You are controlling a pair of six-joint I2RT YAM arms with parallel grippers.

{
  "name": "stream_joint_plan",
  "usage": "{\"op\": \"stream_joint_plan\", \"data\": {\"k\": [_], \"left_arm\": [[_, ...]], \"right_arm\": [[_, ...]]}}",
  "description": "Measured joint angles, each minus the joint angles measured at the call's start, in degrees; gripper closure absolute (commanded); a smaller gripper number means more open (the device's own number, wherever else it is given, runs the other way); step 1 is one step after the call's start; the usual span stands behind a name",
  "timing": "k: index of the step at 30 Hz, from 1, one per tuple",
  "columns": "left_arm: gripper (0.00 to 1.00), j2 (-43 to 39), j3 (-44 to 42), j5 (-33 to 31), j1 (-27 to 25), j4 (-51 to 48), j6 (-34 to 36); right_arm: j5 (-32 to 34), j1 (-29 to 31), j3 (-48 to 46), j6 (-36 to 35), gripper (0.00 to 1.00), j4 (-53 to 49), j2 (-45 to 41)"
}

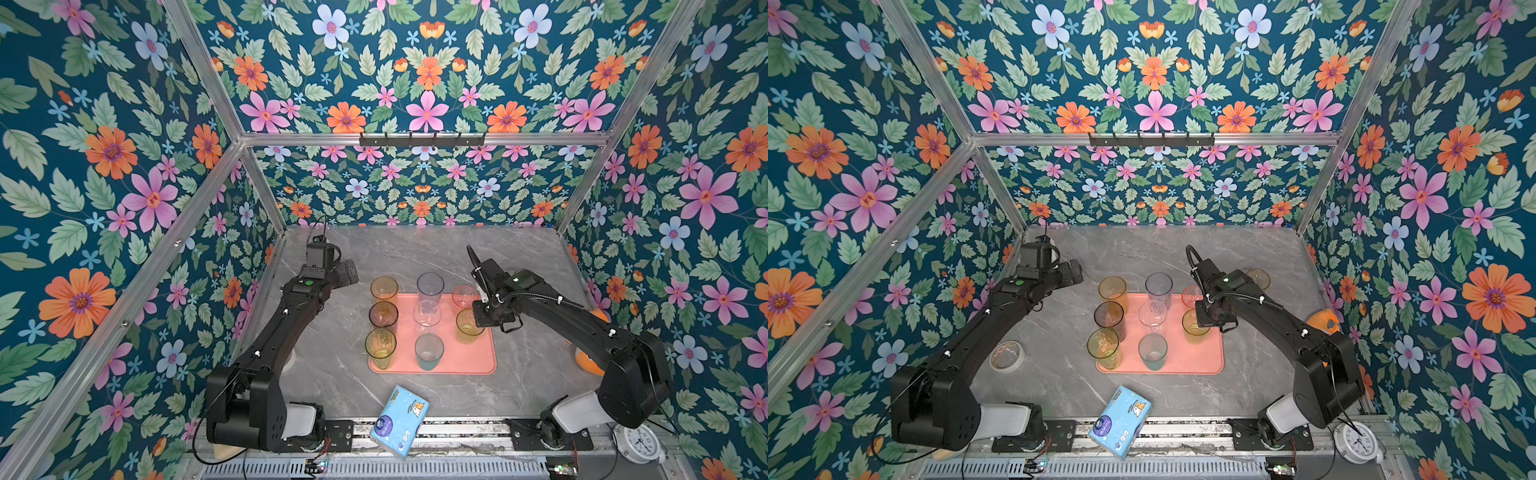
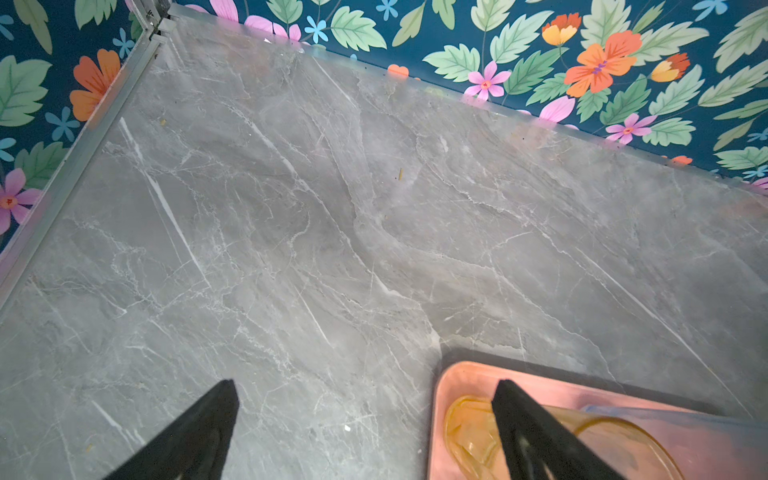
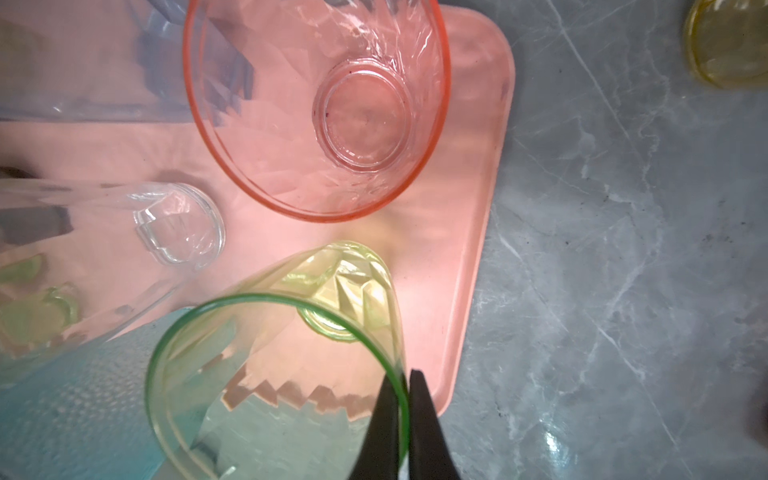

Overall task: Place the glasses into the tray
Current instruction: 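Lower the light green glass onto the tray beside the pink glass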

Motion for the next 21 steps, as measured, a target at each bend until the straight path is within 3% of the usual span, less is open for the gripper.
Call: {"op": "stream_joint_plan", "data": {"k": [21], "left_arm": [[0.02,0.0,-0.1,0.0,0.0,0.0,0.0]], "right_arm": [[1.9,0.1,-3.9,1.9,1.00,6.1,1.5]]}}
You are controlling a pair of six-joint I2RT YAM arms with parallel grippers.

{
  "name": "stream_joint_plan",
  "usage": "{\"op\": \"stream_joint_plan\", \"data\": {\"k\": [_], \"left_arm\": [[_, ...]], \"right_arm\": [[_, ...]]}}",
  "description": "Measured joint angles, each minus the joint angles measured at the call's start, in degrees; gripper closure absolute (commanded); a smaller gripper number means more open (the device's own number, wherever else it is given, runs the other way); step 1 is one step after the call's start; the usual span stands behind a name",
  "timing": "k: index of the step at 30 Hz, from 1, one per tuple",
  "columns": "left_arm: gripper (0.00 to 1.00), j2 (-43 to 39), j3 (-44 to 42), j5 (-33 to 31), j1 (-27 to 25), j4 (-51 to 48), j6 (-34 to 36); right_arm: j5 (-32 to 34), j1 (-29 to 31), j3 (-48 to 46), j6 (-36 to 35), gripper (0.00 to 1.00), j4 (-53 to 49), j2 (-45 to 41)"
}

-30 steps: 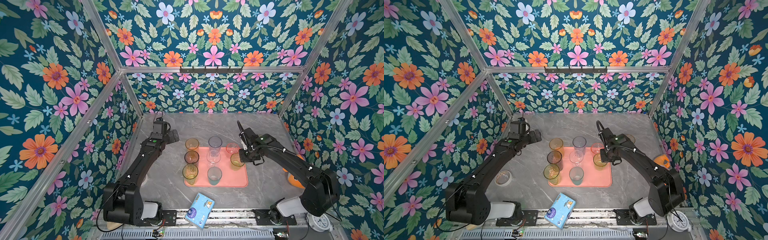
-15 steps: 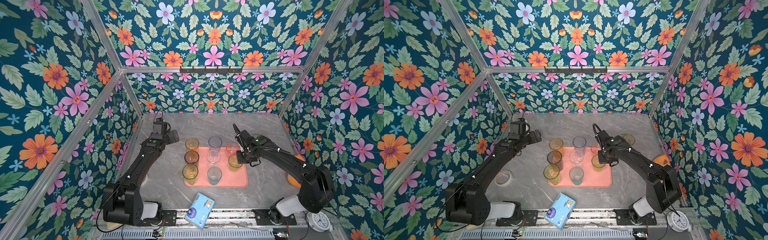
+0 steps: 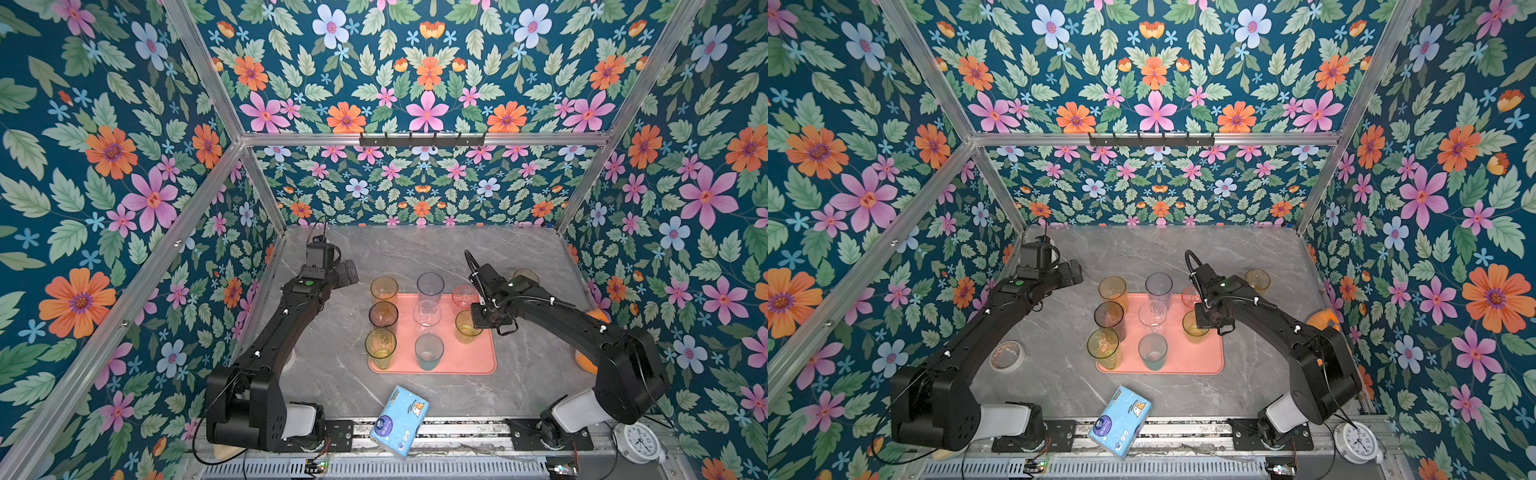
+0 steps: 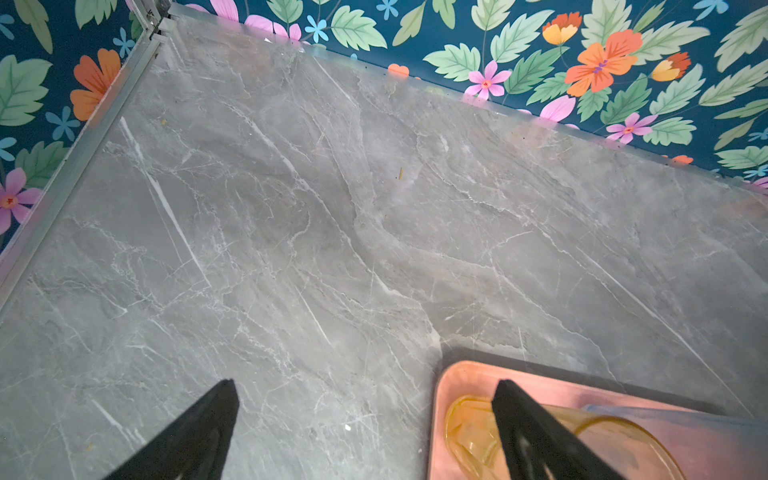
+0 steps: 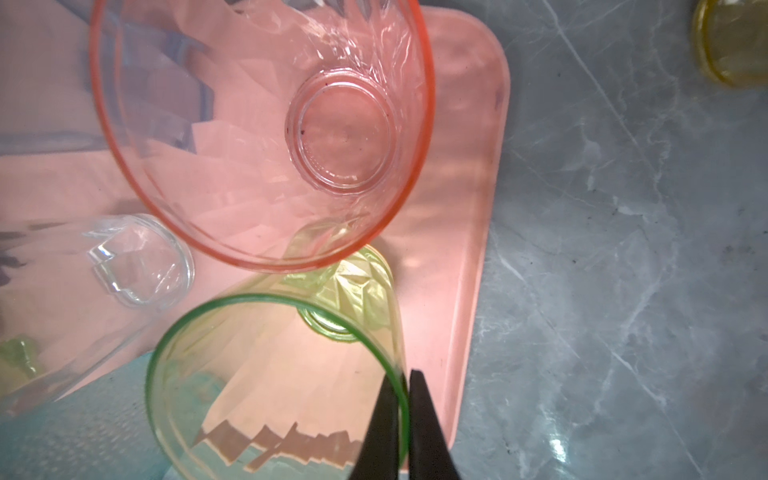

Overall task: Place the glasses into the tray
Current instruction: 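Lower the light green glass onto the tray beside the pink glass, then open the right gripper and raise it toward the yellow glass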

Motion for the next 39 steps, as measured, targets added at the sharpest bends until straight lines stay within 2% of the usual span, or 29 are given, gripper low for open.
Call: {"op": "stream_joint_plan", "data": {"k": [11,22,29,34,39], "left_arm": [[0.02,0.0,0.0,0.0,0.0,0.0,0.0],[0.02,-0.4,-0.5,0.0,0.0,0.0,0.0],[0.02,-0.5,-0.5,0.0,0.0,0.0,0.0],[0.02,-0.5,-0.5,0.0,0.0,0.0,0.0],[0.02,-0.5,-0.1,0.0,0.0,0.0,0.0]], "right_arm": [[0.0,0.0,0.2,1.2,1.00,0.5,0.7],[0.0,0.0,1.3,2.1,0.75,0.3,1.1],[0.1,0.0,3.3,2.2,0.68,-1.4,0.4],[1.9,0.0,4.9,1.9,0.59,-2.4,-2.1],[4.9,-0.9,7.1,0.5,0.57,-2.5,-3.9]]}}
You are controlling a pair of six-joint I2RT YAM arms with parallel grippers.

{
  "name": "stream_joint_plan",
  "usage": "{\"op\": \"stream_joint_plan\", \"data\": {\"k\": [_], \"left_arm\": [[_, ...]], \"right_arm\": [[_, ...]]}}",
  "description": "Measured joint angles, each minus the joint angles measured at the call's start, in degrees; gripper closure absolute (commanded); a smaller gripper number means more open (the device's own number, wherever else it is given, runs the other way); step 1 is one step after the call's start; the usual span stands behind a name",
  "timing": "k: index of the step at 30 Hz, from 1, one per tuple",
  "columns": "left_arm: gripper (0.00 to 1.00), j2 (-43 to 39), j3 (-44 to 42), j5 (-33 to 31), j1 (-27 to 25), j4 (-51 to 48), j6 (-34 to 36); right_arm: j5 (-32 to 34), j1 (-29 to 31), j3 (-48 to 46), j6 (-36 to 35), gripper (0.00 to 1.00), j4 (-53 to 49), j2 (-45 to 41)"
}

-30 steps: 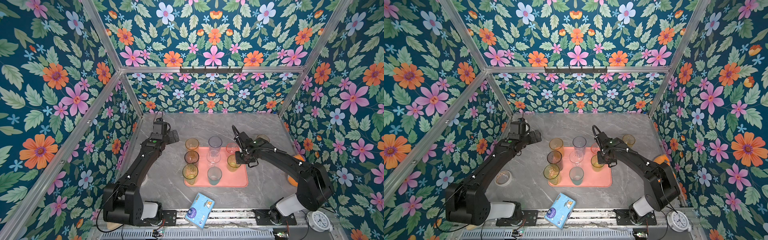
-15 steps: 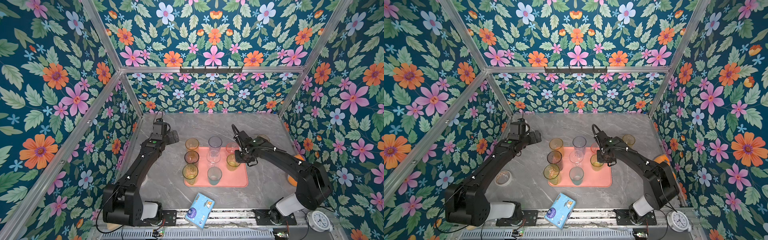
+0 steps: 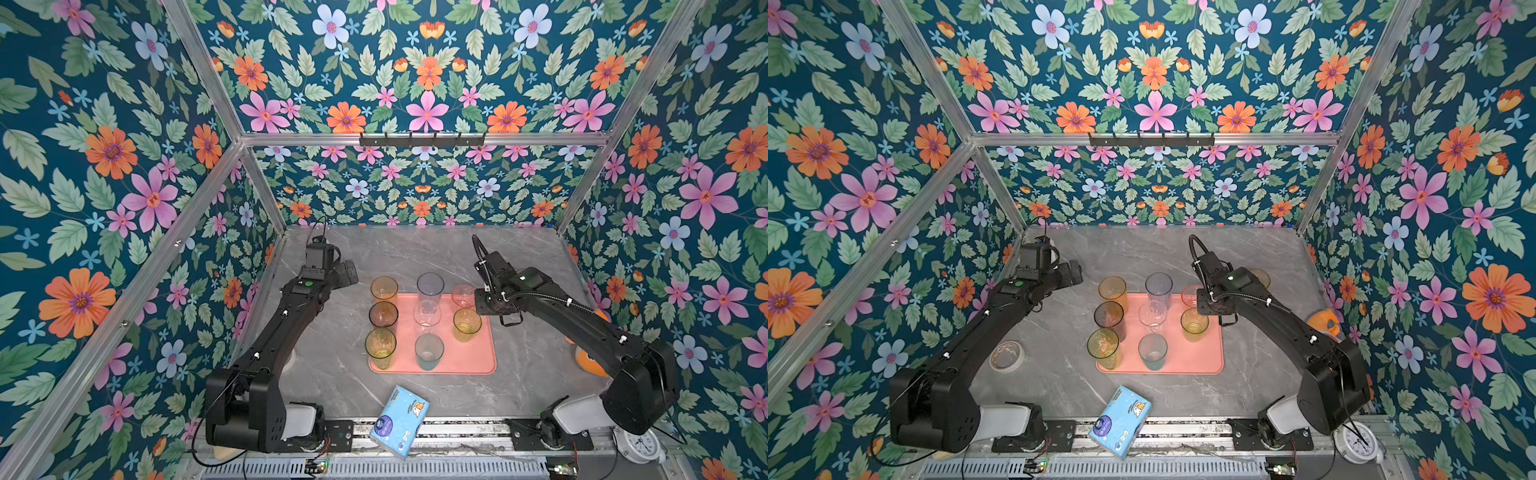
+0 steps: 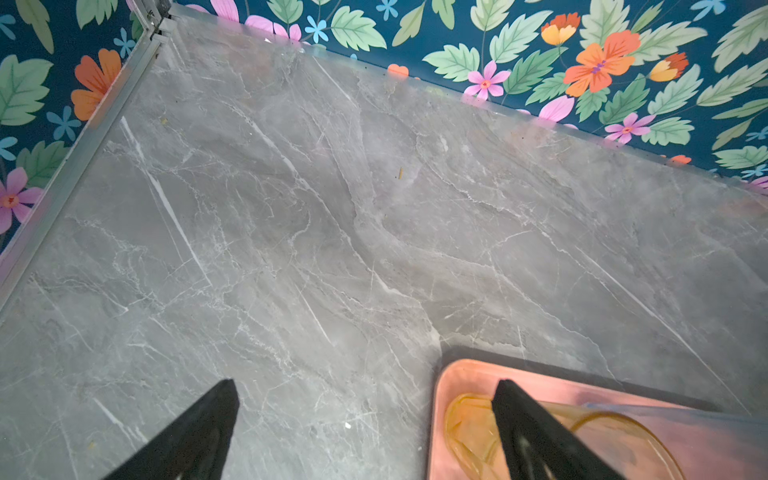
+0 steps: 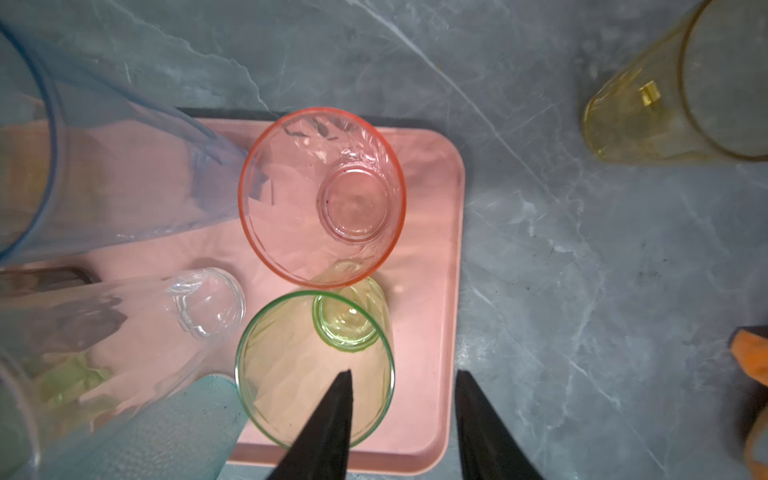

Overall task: Place the glasses into the tray
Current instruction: 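Open the right gripper and raise it toward the yellow glass, then lower the right gripper and close it on the yellow glass rim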

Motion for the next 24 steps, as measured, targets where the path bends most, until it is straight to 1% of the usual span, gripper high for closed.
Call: {"op": "stream_joint_plan", "data": {"k": [5,12,18,24], "left_arm": [[0.02,0.0,0.1,0.0,0.0,0.0,0.0],[0.01,0.0,0.1,0.0,0.0,0.0,0.0],[0.01,0.0,0.1,0.0,0.0,0.2,-0.2],[0.01,-0.1,0.1,-0.3,0.0,0.4,-0.2]], "right_arm": [[1.3,-3.7,1.8,-1.0,0.57,0.2,-0.7],[2.0,-11.1,3.3,-1.9,0.57,1.7,-1.9],[2.0,-15.5,7.8,-3.0,0.56,3.3,0.6],[1.7,-21.5,9.4,-3.1,0.56,5.0,4.0]]}}
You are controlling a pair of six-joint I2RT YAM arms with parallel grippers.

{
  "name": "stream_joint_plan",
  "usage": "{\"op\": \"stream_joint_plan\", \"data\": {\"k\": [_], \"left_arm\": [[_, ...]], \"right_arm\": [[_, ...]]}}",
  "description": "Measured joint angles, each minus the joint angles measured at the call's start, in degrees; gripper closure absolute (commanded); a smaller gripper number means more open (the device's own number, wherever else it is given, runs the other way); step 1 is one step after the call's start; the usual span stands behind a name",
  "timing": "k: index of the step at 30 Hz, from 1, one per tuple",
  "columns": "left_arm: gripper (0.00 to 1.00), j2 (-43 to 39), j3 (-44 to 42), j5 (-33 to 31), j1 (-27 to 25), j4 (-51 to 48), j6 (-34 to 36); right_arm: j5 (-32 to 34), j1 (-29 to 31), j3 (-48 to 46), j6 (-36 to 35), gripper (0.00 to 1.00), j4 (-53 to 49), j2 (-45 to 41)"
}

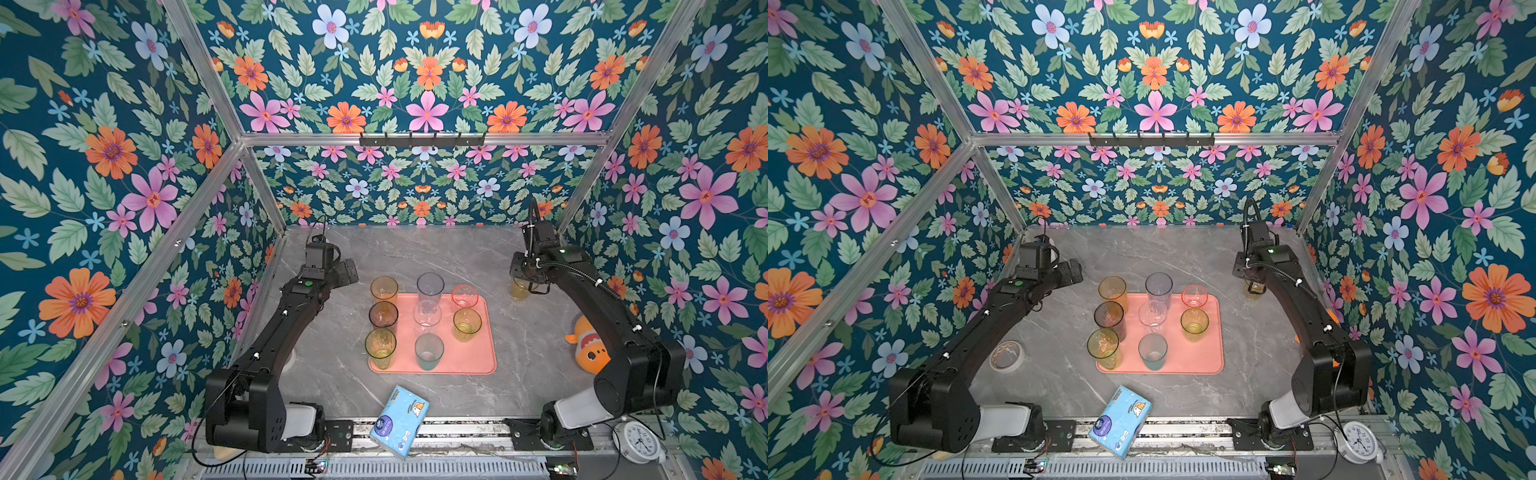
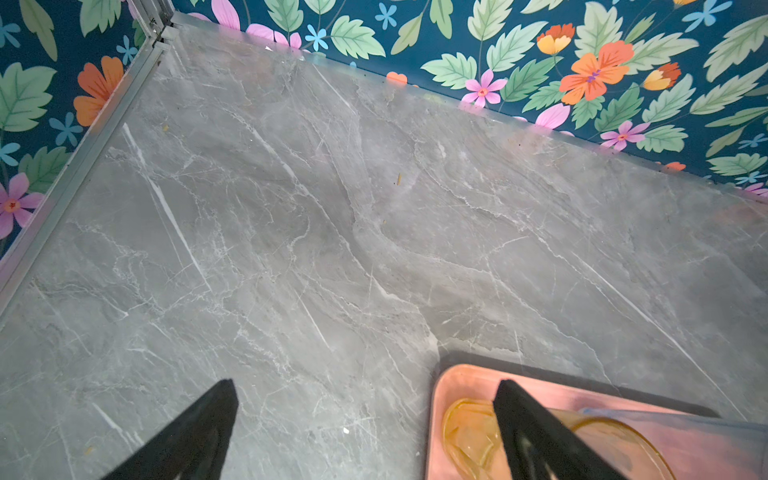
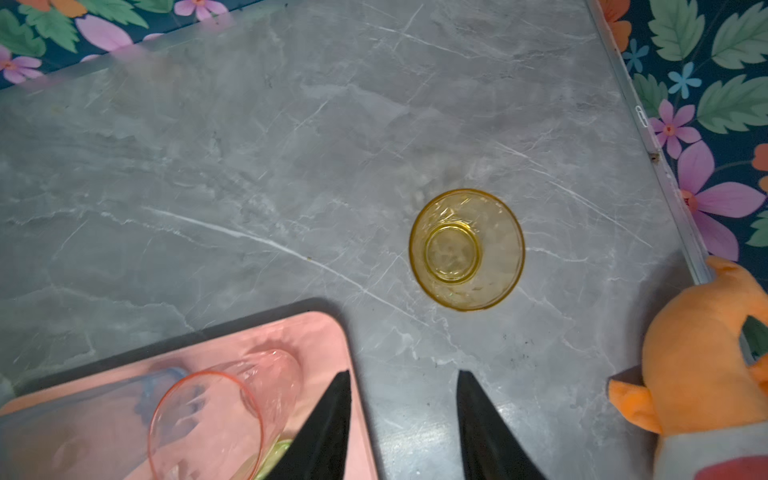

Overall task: Place the glasses into the tray
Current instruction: 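Lower the right gripper and close it on the yellow glass rim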

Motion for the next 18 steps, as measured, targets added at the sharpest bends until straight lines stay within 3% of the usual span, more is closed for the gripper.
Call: {"op": "stream_joint_plan", "data": {"k": [9,18], "left_arm": [[0.01,-1.2,-1.9,-0.6,0.0,0.7,0.0],[0.01,-0.5,-1.8,-0.5,0.0,0.8,0.2]], "right_arm": [[-2.8,-9.2,-0.3,0.5,0.55,1.5,3.8],[-5.4,-14.4,-4.6,1.7,0.55,3.5,4.3]]}}
